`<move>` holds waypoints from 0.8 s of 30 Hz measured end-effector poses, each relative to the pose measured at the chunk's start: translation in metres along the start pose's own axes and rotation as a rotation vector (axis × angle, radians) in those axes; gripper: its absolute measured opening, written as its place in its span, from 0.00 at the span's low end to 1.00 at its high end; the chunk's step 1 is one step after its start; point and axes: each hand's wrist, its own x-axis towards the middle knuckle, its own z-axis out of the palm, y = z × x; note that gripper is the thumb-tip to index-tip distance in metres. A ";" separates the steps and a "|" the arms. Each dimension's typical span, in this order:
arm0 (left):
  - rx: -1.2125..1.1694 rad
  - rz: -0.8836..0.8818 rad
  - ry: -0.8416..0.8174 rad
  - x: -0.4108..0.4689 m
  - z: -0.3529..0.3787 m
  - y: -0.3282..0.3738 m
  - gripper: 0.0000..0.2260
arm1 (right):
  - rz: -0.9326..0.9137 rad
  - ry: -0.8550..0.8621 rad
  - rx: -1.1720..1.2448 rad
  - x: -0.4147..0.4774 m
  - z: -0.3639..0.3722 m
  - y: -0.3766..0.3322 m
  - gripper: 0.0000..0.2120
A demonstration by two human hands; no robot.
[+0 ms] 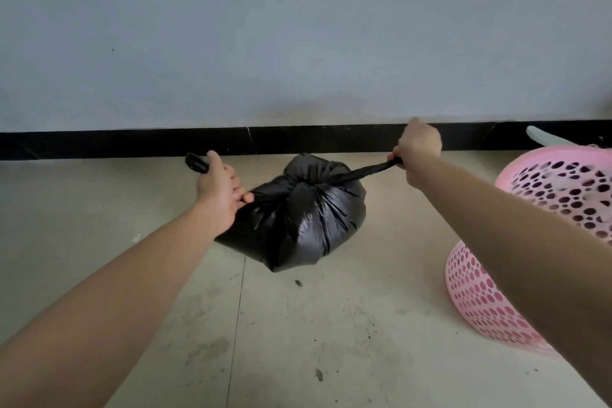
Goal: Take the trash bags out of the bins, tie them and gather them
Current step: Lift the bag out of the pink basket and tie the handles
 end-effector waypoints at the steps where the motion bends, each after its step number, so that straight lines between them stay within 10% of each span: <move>1: 0.042 -0.003 -0.017 -0.001 0.003 -0.004 0.25 | 0.042 0.042 0.124 0.003 -0.001 0.003 0.13; 4: 0.125 0.028 -0.034 -0.001 0.012 -0.011 0.26 | 0.084 -0.023 0.258 0.001 -0.003 0.009 0.22; 10: 0.629 0.282 0.181 0.005 0.013 -0.006 0.38 | -0.203 -0.529 -0.550 -0.026 0.007 0.023 0.43; 14: 0.894 0.307 0.197 0.013 0.004 0.007 0.47 | 0.157 -0.854 0.070 -0.035 0.025 0.029 0.20; 18: 0.651 0.112 0.122 0.013 0.004 0.023 0.48 | 0.072 -0.774 0.606 -0.040 0.046 0.025 0.20; 24: 0.154 -0.001 -0.070 0.014 0.016 0.034 0.41 | -0.240 -0.443 -0.027 -0.039 0.072 0.038 0.21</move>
